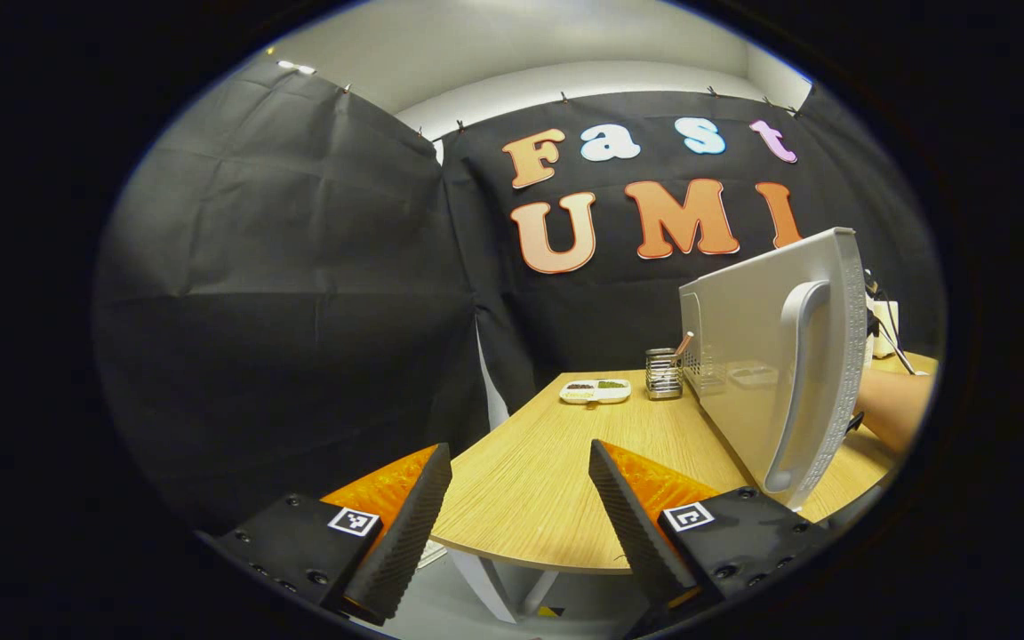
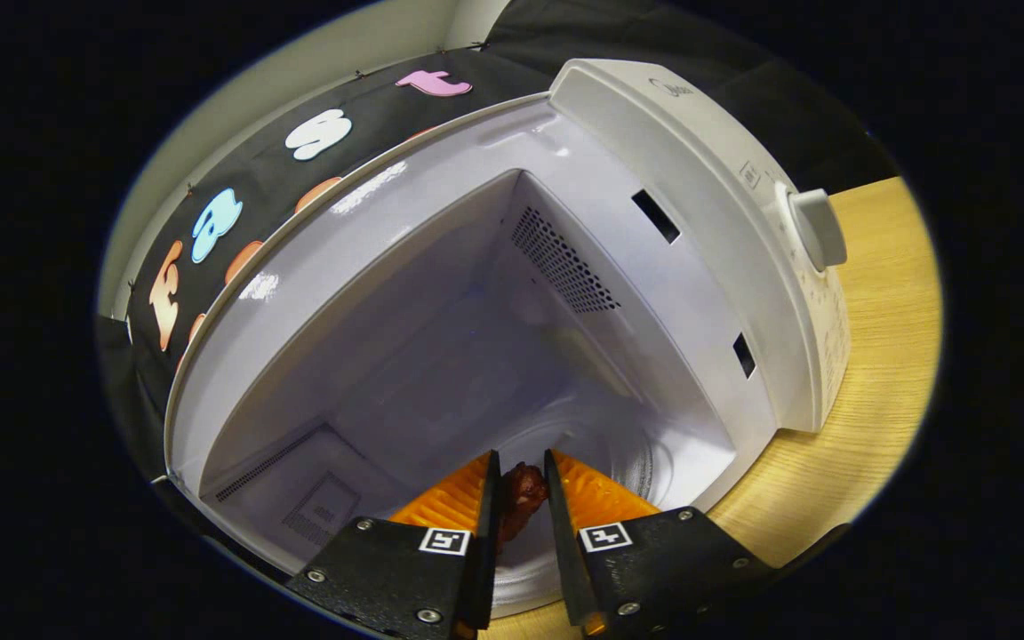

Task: Open the microwave oven with the left hand, put the food in, and close the microwave oven.

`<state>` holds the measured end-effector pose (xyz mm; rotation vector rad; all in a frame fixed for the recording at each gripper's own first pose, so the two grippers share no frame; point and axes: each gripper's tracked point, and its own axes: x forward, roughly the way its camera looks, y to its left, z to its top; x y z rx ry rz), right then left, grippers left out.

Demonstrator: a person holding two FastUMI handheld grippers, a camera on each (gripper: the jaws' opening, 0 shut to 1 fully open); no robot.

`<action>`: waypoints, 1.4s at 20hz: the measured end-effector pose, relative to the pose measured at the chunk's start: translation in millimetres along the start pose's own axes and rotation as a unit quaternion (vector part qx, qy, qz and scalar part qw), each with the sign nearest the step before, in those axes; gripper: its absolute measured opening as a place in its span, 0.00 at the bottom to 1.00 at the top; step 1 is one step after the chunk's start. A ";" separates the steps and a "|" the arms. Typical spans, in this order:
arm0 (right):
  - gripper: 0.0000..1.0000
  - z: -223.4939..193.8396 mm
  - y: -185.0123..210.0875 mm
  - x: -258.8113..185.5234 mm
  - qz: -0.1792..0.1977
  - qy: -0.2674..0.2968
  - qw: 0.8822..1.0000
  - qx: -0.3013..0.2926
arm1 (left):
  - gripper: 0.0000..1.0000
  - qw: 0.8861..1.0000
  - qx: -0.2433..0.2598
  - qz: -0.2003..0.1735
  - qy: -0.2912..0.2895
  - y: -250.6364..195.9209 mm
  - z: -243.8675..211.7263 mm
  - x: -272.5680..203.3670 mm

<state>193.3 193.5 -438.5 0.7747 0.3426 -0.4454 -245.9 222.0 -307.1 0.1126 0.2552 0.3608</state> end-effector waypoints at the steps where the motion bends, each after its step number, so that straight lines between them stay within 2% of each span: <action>1: 0.32 2.6 -2.3 -0.4 0.000 0.001 1.000 -0.016 | 1.00 1.000 0.000 -0.002 -0.002 -3.1 3.2 0.7; 6: 0.43 33.7 8.9 -18.0 0.028 -0.048 0.992 -0.117 | 1.00 1.000 -0.001 -0.013 -0.009 -14.7 8.1 -0.8; 9: 0.45 37.0 7.0 -28.9 0.045 -0.033 0.987 -0.148 | 1.00 1.000 -0.013 -0.024 -0.003 -24.2 6.4 0.9; 12: 0.54 42.7 7.3 -47.9 0.071 -0.010 0.983 -0.170 | 1.00 0.999 -0.010 -0.036 0.001 -36.5 7.9 1.0; 15: 0.62 50.8 15.3 -75.4 0.118 0.006 0.971 -0.206 | 1.00 0.999 -0.011 -0.049 0.004 -51.0 12.0 4.8; 16: 0.69 56.2 15.1 -85.2 0.129 0.008 0.967 -0.222 | 1.00 0.999 -0.012 -0.052 0.005 -55.6 13.1 6.0; 19: 0.77 81.6 11.3 -117.9 0.158 -0.002 0.953 -0.260 | 1.00 0.998 -0.017 -0.066 0.005 -72.6 14.6 7.8; 21: 0.80 102.4 6.9 -138.6 0.178 -0.012 0.946 -0.272 | 1.00 0.997 -0.018 -0.075 0.008 -81.6 13.3 8.7; 22: 0.81 113.7 3.2 -147.2 0.186 -0.017 0.943 -0.274 | 0.94 0.997 -0.017 -0.081 0.007 -87.0 13.0 7.4; 23: 0.82 126.0 -2.4 -154.8 0.191 -0.025 0.942 -0.274 | 0.93 0.996 -0.016 -0.085 0.006 -92.5 15.2 7.0; 26: 0.82 154.7 -25.3 -169.3 0.191 -0.039 0.944 -0.266 | 0.93 0.995 -0.013 -0.098 -0.004 -110.3 23.4 5.9; 28: 0.82 171.1 -41.0 -177.6 0.184 -0.041 0.946 -0.264 | 0.99 0.994 -0.011 -0.108 -0.005 -121.0 24.5 4.7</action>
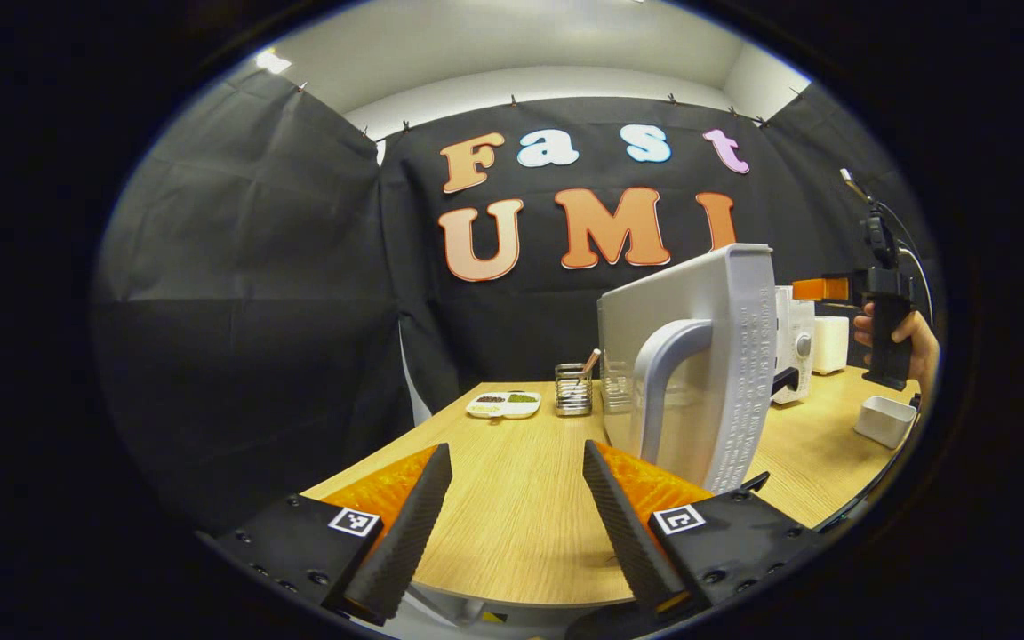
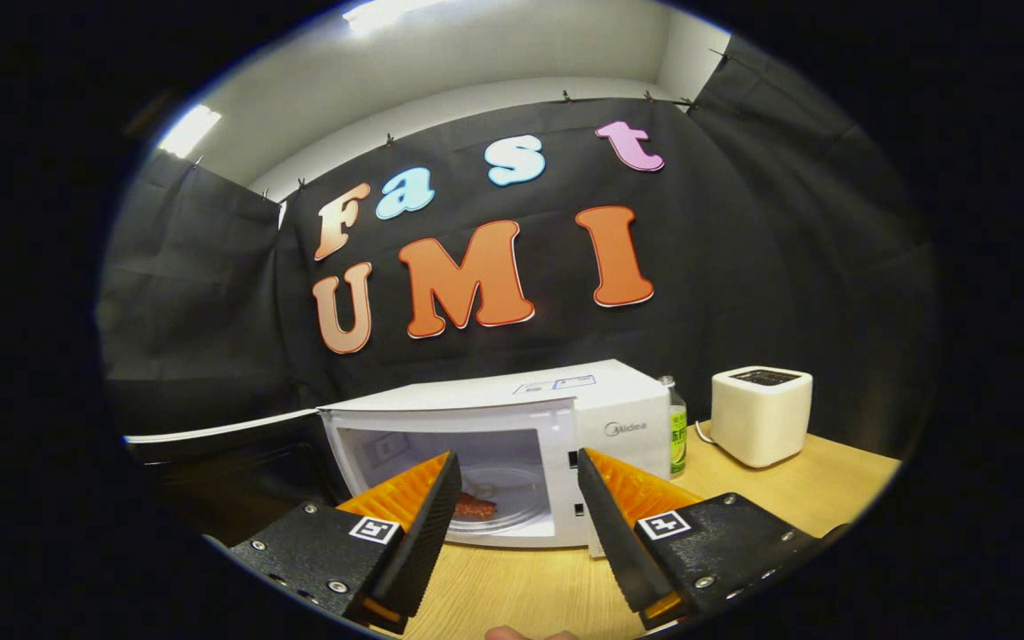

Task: Open the microwave oven with the left hand, put the food in, and close the microwave oven.

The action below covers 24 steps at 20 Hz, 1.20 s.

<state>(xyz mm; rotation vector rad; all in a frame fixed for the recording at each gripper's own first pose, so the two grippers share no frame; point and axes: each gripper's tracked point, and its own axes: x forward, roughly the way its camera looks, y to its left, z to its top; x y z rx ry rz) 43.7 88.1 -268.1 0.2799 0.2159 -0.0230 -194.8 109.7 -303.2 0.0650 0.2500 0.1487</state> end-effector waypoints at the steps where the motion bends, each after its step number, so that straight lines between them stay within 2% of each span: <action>1: 0.83 3.8 -9.2 -6.4 -0.005 0.001 1.000 -0.001 | 0.92 1.000 -0.001 -0.011 -0.001 -10.4 1.5 0.8; 2: 0.84 7.2 -16.8 -13.7 -0.007 0.000 1.000 -0.004 | 0.96 1.000 -0.002 -0.023 -0.002 -21.1 3.5 0.6; 3: 0.84 12.3 -24.1 -20.3 -0.009 -0.003 1.000 -0.008 | 0.92 0.999 -0.002 -0.036 -0.003 -34.1 6.0 2.6; 5: 0.85 19.5 -36.6 -32.6 -0.013 -0.007 1.000 -0.020 | 0.96 0.998 0.003 -0.062 -0.010 -58.8 11.4 4.3; 7: 0.85 22.3 -45.5 -43.5 -0.010 -0.008 0.999 -0.035 | 0.92 0.995 0.010 -0.094 -0.019 -85.7 16.7 6.3; 8: 0.86 21.9 -51.3 -47.3 -0.013 -0.007 0.999 -0.038 | 0.96 0.993 0.011 -0.111 -0.025 -101.6 21.0 8.1; 9: 0.86 18.5 -58.6 -50.6 -0.016 -0.001 0.999 -0.039 | 0.92 0.992 0.014 -0.124 -0.028 -116.3 24.4 11.6; 12: 0.86 17.6 -81.4 -63.0 -0.032 0.010 0.998 -0.048 | 1.00 0.987 0.016 -0.159 -0.028 -153.7 26.8 20.0; 15: 0.86 27.8 -98.2 -74.6 -0.045 0.000 0.998 -0.051 | 0.96 0.980 0.012 -0.197 -0.031 -191.5 30.9 24.0; 17: 0.86 31.3 -104.5 -79.7 -0.048 -0.004 0.997 -0.054 | 1.00 0.977 0.010 -0.212 -0.033 -211.6 35.1 31.4; 18: 0.86 32.3 -107.4 -81.3 -0.049 -0.005 0.997 -0.059 | 0.92 0.975 0.008 -0.219 -0.034 -220.8 37.3 35.3; 22: 0.86 37.1 -113.7 -88.9 -0.051 -0.008 0.996 -0.074 | 0.92 0.969 -0.007 -0.243 -0.037 -255.2 46.3 56.0; 23: 0.86 38.6 -113.5 -91.2 -0.049 -0.008 0.996 -0.076 | 1.00 0.967 -0.016 -0.250 -0.034 -263.9 46.6 61.3; 24: 0.86 38.6 -115.0 -93.8 -0.049 -0.008 0.996 -0.078 | 0.92 0.966 -0.020 -0.256 -0.029 -272.7 44.9 66.1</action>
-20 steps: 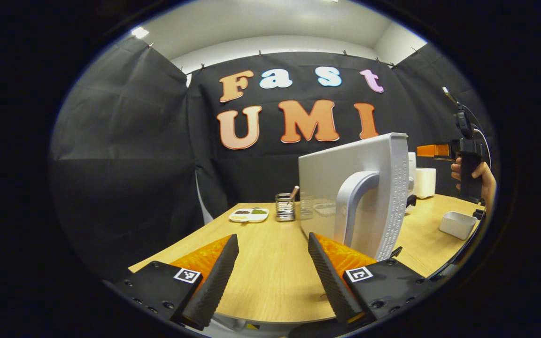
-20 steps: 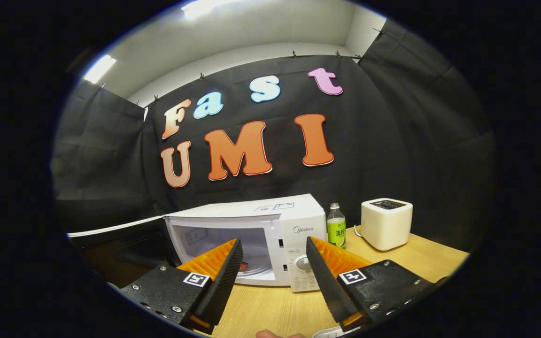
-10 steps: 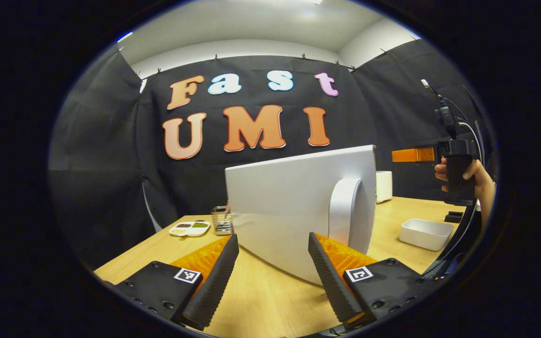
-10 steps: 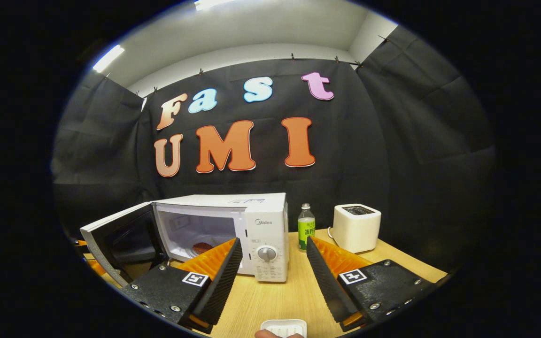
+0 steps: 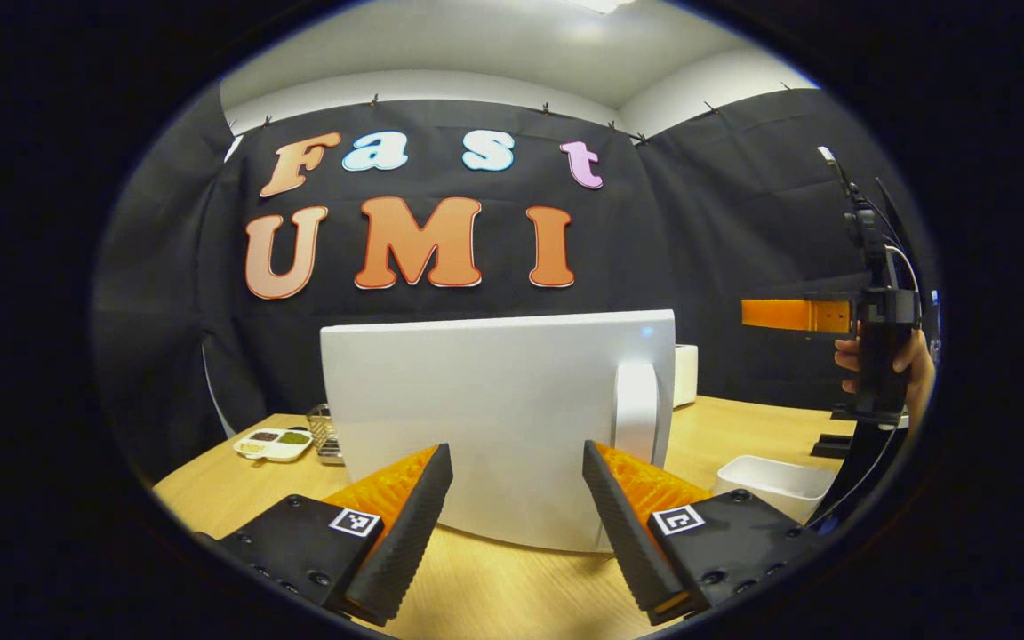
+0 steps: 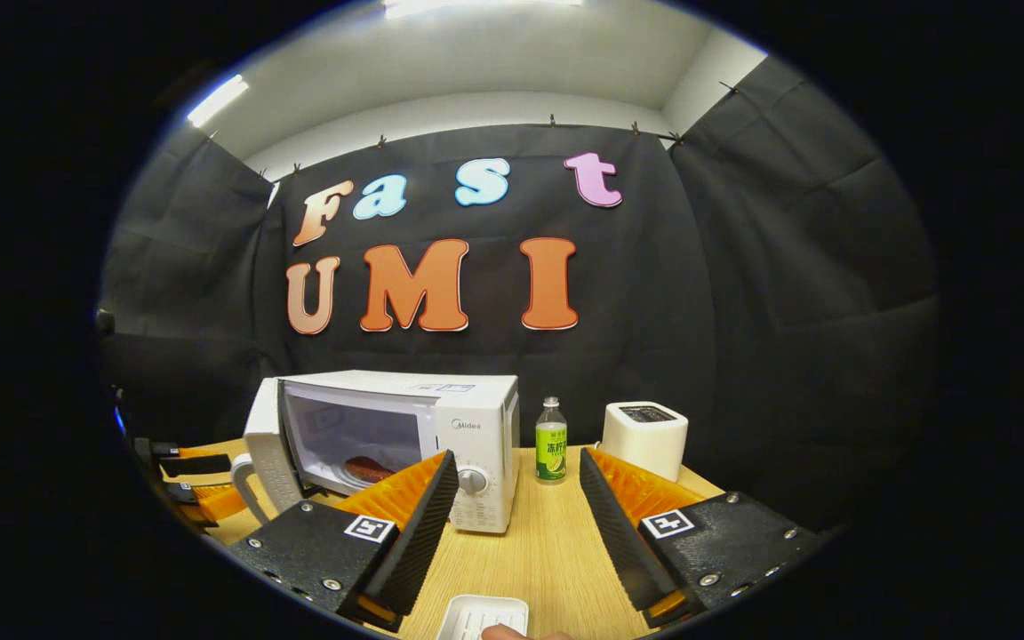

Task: Open the microwave oven with the left hand, put the food in, and close the microwave oven.

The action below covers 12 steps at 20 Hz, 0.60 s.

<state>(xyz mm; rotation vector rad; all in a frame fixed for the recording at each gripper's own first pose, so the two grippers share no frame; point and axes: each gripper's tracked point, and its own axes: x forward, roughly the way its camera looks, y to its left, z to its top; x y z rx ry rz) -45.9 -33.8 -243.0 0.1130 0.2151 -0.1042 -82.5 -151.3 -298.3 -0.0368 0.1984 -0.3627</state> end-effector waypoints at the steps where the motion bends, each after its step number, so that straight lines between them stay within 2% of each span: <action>1: 0.86 1.9 0.0 -0.9 0.001 -0.002 1.000 -0.002 | 0.92 1.000 -0.005 -0.005 0.001 -4.9 -1.0 7.4; 3: 0.86 4.2 -3.6 -4.9 -0.001 -0.004 1.000 -0.005 | 0.77 1.000 -0.008 -0.009 0.012 -11.3 -4.2 24.0; 5: 0.86 5.1 -7.9 -6.5 -0.007 -0.004 1.000 -0.006 | 0.51 0.999 -0.013 -0.037 0.018 -30.2 -7.9 36.3; 7: 0.86 6.8 -13.3 -9.4 -0.012 -0.004 1.000 -0.005 | 0.27 0.999 -0.025 -0.039 0.016 -33.3 -6.7 47.3; 8: 0.86 6.2 -14.5 -10.0 -0.014 -0.004 1.000 -0.004 | 0.10 0.998 -0.033 -0.043 0.024 -35.9 -9.5 53.7; 12: 0.86 7.2 -21.7 -14.2 -0.021 -0.004 1.000 -0.002 | 0.10 0.998 -0.042 -0.030 0.045 -35.4 -14.6 75.4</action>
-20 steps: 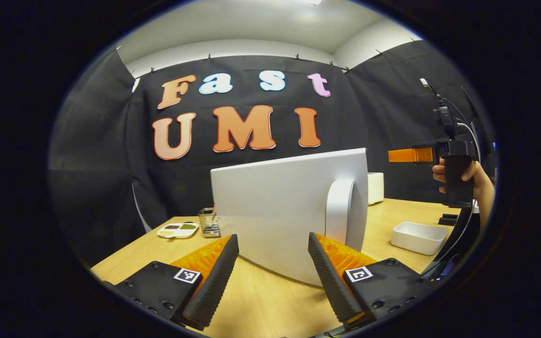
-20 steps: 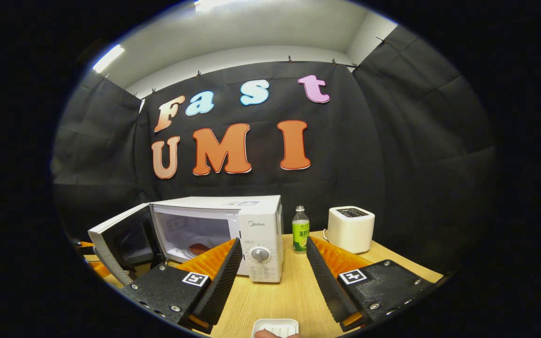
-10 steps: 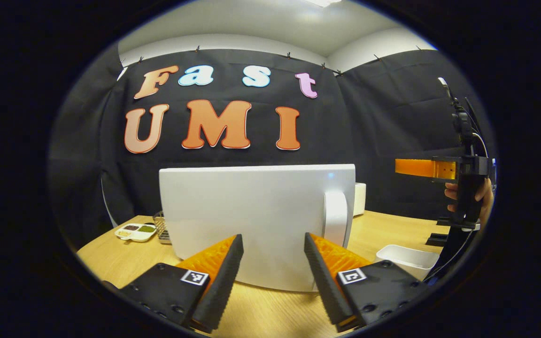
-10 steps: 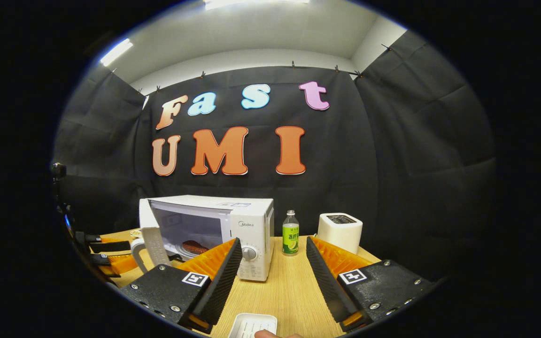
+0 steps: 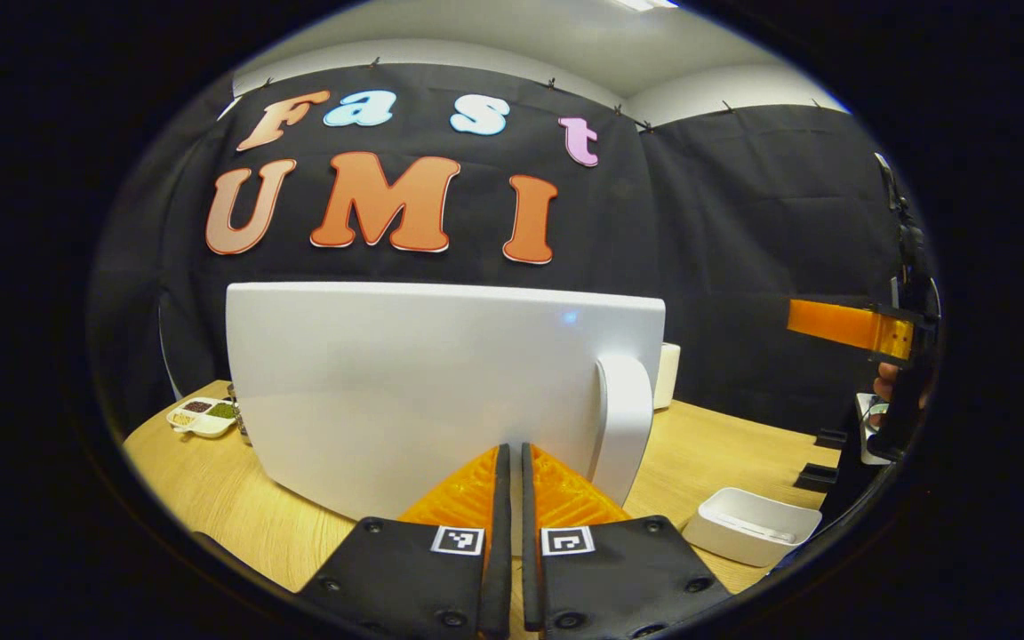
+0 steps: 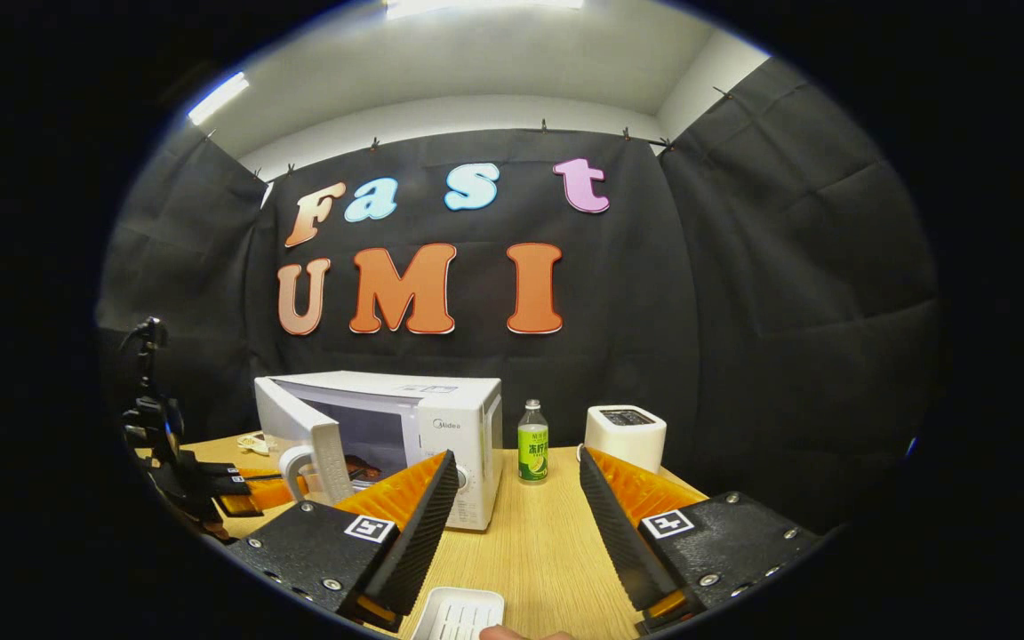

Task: Open the microwave oven with the left hand, put the food in, and close the microwave oven.

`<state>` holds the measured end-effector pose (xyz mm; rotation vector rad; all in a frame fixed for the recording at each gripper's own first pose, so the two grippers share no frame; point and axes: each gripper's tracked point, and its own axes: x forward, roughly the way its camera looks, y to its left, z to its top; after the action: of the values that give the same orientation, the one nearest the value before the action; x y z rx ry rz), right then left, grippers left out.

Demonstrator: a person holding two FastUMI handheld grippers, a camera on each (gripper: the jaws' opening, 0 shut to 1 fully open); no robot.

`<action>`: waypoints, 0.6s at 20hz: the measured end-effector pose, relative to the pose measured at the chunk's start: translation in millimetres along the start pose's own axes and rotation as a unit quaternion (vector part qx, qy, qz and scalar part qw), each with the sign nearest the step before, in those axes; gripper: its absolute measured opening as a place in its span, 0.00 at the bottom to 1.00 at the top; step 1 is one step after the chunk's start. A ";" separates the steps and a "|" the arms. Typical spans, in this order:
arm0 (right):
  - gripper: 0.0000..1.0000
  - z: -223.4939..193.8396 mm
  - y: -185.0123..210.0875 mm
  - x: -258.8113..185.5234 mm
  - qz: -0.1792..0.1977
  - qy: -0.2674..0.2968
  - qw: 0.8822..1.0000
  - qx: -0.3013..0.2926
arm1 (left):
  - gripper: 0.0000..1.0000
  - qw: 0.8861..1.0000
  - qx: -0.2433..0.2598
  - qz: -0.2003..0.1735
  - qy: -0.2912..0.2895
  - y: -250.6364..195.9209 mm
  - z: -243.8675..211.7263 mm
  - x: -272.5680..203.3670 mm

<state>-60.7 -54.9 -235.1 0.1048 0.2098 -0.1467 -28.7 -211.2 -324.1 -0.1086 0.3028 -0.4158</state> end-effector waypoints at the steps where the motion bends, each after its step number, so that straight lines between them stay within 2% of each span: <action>1: 0.86 0.0 0.4 -0.2 0.001 0.000 1.000 0.001 | 0.10 1.000 0.006 0.005 0.006 -0.4 -4.3 7.4; 6: 0.86 -3.3 -3.4 -2.1 -0.003 0.003 1.000 -0.008 | 0.10 0.999 0.038 0.020 0.012 2.5 -4.4 42.2; 12: 0.86 -2.0 -8.3 -0.5 -0.006 0.006 1.000 -0.007 | 0.10 0.999 0.019 0.033 0.013 4.8 0.3 76.7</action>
<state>-62.8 -62.7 -237.7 0.0898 0.2234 -0.1570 40.1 -238.4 -345.0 -0.0563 0.3227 -0.3581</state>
